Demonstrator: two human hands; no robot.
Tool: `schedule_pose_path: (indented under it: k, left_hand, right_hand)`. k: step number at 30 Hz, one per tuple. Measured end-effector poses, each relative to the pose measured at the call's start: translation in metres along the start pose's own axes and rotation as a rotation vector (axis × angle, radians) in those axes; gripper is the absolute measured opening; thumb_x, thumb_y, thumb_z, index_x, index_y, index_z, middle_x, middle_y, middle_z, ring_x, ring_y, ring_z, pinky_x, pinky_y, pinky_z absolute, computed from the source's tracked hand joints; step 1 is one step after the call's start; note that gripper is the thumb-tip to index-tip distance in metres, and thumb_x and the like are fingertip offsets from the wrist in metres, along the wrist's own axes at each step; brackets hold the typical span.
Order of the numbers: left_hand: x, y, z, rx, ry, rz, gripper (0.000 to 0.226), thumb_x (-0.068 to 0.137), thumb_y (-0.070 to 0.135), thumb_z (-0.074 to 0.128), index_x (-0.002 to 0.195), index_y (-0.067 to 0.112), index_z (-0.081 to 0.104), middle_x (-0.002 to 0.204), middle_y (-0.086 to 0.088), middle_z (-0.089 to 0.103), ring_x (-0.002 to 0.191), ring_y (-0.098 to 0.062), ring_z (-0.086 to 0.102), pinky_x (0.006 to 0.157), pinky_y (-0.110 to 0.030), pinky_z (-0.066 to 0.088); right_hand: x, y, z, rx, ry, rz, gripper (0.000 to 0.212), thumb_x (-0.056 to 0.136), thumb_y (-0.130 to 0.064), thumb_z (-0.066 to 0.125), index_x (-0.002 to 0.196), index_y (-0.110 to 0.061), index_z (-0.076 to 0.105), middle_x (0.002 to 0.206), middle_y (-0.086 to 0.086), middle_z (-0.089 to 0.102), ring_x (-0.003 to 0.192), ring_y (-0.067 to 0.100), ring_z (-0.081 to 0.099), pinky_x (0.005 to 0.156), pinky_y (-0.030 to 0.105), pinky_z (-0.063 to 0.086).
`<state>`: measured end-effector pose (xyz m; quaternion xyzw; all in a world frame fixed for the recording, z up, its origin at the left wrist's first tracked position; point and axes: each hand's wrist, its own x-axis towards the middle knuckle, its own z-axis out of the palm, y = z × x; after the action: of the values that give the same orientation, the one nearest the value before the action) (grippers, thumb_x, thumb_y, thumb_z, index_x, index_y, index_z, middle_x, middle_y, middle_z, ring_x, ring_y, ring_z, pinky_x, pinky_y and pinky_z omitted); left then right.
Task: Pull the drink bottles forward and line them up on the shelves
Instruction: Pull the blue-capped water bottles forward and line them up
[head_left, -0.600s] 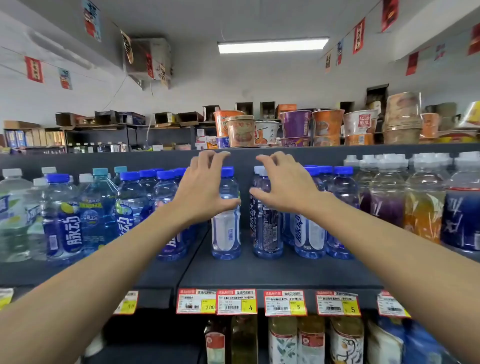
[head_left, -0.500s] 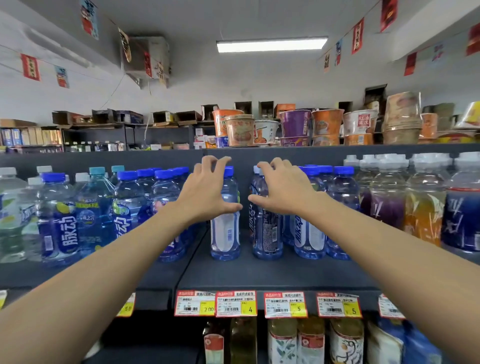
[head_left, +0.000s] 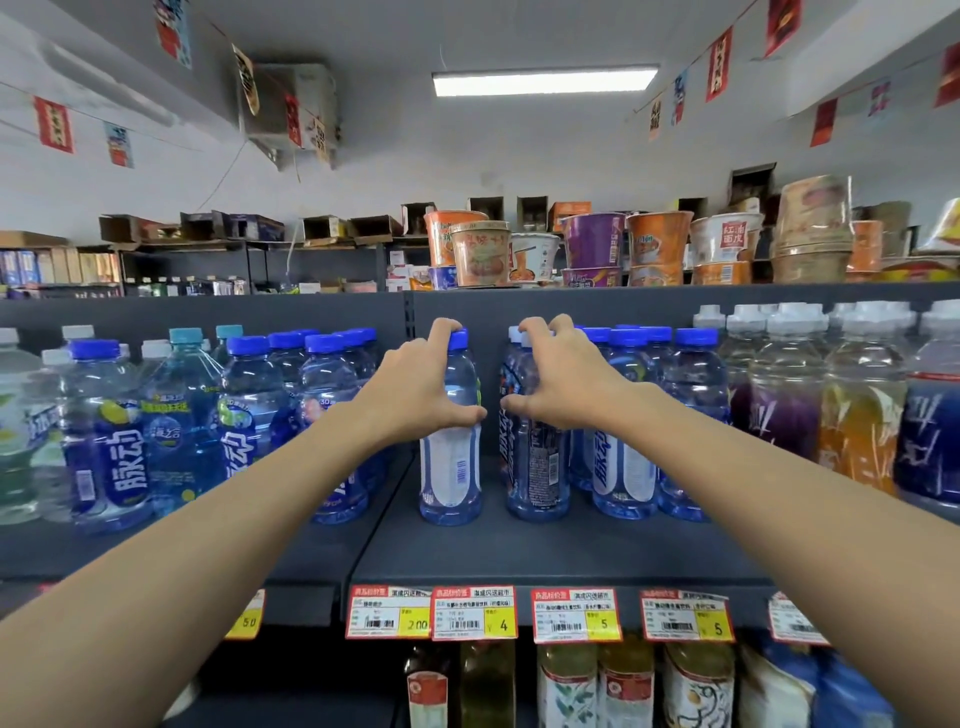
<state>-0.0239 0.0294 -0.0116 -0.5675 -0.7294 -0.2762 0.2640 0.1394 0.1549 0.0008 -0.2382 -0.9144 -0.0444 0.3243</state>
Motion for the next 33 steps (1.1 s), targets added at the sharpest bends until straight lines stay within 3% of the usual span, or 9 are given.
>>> schedule_pose_path:
  k: [5, 9, 12, 15, 19, 23, 26, 30, 33]
  left_hand:
    - [-0.009, 0.003, -0.017, -0.018, -0.036, 0.028, 0.092, 0.064, 0.062, 0.082, 0.133, 0.028, 0.032, 0.074, 0.007, 0.051, 0.073, -0.012, 0.051, 0.060, -0.029, 0.033]
    - [-0.021, -0.006, -0.031, -0.156, -0.092, 0.069, 0.090, 0.058, 0.063, 0.084, 0.129, 0.043, 0.032, 0.065, 0.008, 0.057, 0.062, -0.005, 0.057, 0.049, -0.020, 0.035]
    - [-0.030, -0.012, -0.043, -0.344, -0.179, 0.064, 0.092, 0.060, 0.055, 0.090, 0.130, 0.059, 0.031, 0.094, 0.019, 0.061, 0.084, 0.002, 0.063, 0.064, -0.011, 0.046]
    - [-0.033, -0.010, -0.048, -0.438, -0.265, 0.059, 0.093, 0.067, 0.042, 0.091, 0.133, 0.062, 0.029, 0.111, 0.024, 0.052, 0.096, 0.003, 0.061, 0.073, -0.012, 0.048]
    - [-0.028, -0.007, -0.056, -0.348, -0.271, 0.065, 0.094, 0.067, 0.036, 0.092, 0.138, 0.051, 0.032, 0.130, 0.009, 0.037, 0.116, -0.010, 0.049, 0.085, -0.019, 0.044]
    - [-0.025, 0.008, -0.052, -0.215, -0.184, 0.046, 0.099, 0.058, 0.056, 0.091, 0.136, 0.039, 0.032, 0.128, 0.007, 0.041, 0.112, -0.014, 0.048, 0.087, -0.026, 0.041]
    - [-0.026, 0.014, -0.043, -0.129, -0.109, 0.075, 0.100, 0.057, 0.053, 0.093, 0.135, 0.033, 0.032, 0.123, 0.005, 0.048, 0.107, -0.016, 0.051, 0.087, -0.030, 0.042]
    - [-0.026, 0.003, -0.048, -0.241, -0.190, 0.070, 0.094, 0.060, 0.047, 0.094, 0.129, 0.043, 0.030, 0.106, 0.013, 0.057, 0.091, -0.006, 0.059, 0.073, -0.022, 0.045]
    - [-0.027, -0.005, -0.054, -0.271, -0.239, 0.054, 0.092, 0.062, 0.043, 0.094, 0.126, 0.049, 0.028, 0.111, 0.016, 0.055, 0.098, -0.005, 0.059, 0.074, -0.018, 0.046]
  right_hand:
    - [-0.005, 0.004, -0.014, 0.066, -0.062, 0.003, 0.087, 0.074, -0.052, 0.081, 0.143, -0.023, 0.035, 0.122, 0.006, 0.038, 0.104, 0.026, 0.048, 0.083, 0.033, 0.041]
    - [-0.015, 0.015, -0.036, 0.166, -0.155, -0.052, 0.088, 0.073, -0.053, 0.084, 0.144, -0.035, 0.036, 0.128, -0.001, 0.042, 0.108, 0.021, 0.050, 0.085, 0.030, 0.039]
    - [-0.022, 0.026, -0.056, 0.333, -0.316, -0.075, 0.081, 0.075, -0.041, 0.087, 0.138, -0.049, 0.037, 0.137, -0.009, 0.046, 0.109, 0.014, 0.057, 0.087, 0.032, 0.050]
    - [-0.025, 0.026, -0.067, 0.347, -0.395, -0.086, 0.081, 0.078, -0.029, 0.086, 0.138, -0.050, 0.037, 0.139, -0.008, 0.046, 0.109, 0.017, 0.060, 0.093, 0.042, 0.054]
    - [-0.020, 0.018, -0.071, 0.183, -0.351, -0.092, 0.089, 0.073, -0.048, 0.086, 0.145, -0.045, 0.035, 0.141, -0.001, 0.041, 0.119, 0.024, 0.055, 0.098, 0.039, 0.048]
    - [-0.023, 0.014, -0.061, 0.055, -0.224, -0.125, 0.095, 0.071, -0.057, 0.084, 0.149, -0.039, 0.034, 0.143, 0.001, 0.045, 0.128, 0.023, 0.047, 0.100, 0.035, 0.040]
    - [-0.025, 0.016, -0.059, 0.077, -0.197, -0.121, 0.095, 0.072, -0.054, 0.085, 0.149, -0.037, 0.033, 0.145, 0.000, 0.046, 0.129, 0.023, 0.047, 0.096, 0.033, 0.038]
    - [-0.025, 0.022, -0.058, 0.159, -0.226, -0.107, 0.093, 0.073, -0.048, 0.086, 0.149, -0.037, 0.032, 0.147, -0.004, 0.045, 0.125, 0.020, 0.048, 0.094, 0.031, 0.038]
    - [-0.025, 0.029, -0.061, 0.241, -0.290, -0.079, 0.089, 0.076, -0.038, 0.086, 0.146, -0.041, 0.031, 0.139, -0.008, 0.046, 0.113, 0.014, 0.052, 0.083, 0.025, 0.041]
